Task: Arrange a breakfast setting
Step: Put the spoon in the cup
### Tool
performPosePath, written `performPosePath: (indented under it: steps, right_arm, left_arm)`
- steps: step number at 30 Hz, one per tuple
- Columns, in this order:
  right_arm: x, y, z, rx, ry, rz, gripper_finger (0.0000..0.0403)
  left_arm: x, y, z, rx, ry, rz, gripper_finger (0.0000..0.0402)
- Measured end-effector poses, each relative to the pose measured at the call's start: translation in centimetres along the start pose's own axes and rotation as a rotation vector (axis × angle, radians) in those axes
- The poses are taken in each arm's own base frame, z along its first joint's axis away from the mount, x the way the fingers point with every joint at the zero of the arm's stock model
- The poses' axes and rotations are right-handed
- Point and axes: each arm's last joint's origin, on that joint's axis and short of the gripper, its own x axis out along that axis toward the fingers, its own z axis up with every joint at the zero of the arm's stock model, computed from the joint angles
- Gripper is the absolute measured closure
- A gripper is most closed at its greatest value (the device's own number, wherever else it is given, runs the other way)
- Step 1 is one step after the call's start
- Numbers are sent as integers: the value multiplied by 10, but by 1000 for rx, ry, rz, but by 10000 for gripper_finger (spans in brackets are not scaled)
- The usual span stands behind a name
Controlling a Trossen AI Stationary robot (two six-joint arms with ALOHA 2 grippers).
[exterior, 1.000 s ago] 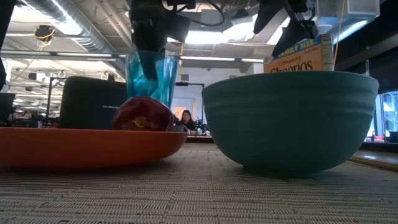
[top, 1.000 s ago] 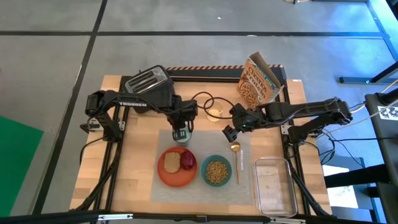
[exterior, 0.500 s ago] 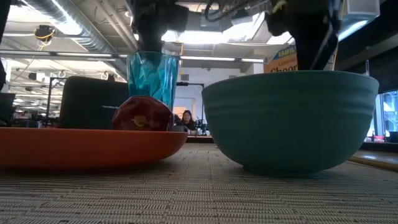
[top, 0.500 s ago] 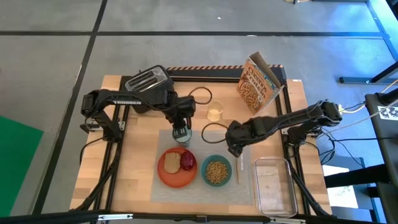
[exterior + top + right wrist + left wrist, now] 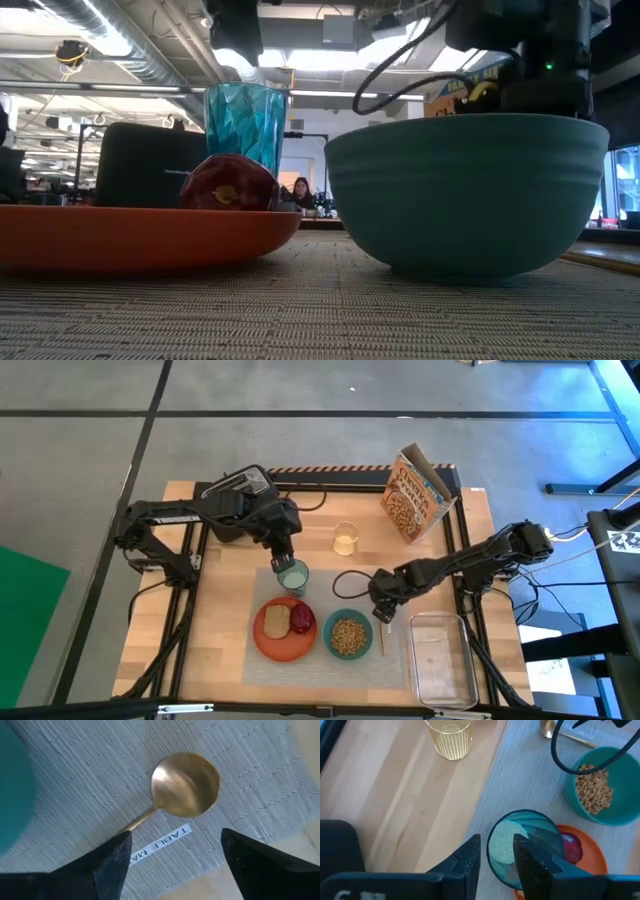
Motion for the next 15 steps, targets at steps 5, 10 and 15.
performPosePath:
  steps: [5, 10, 15]
  right_arm:
    - [12, -6, 0, 14, -13, 39, 115]
    - [16, -16, 4, 32, -18, 20, 116]
    - [10, -25, 14, 44, -47, 60, 116]
  left_arm:
    - [-4, 1, -2, -1, -2, 7, 292]
    - [-4, 1, -2, 0, -1, 7, 292]
    - [-4, 1, -2, 0, 0, 7, 292]
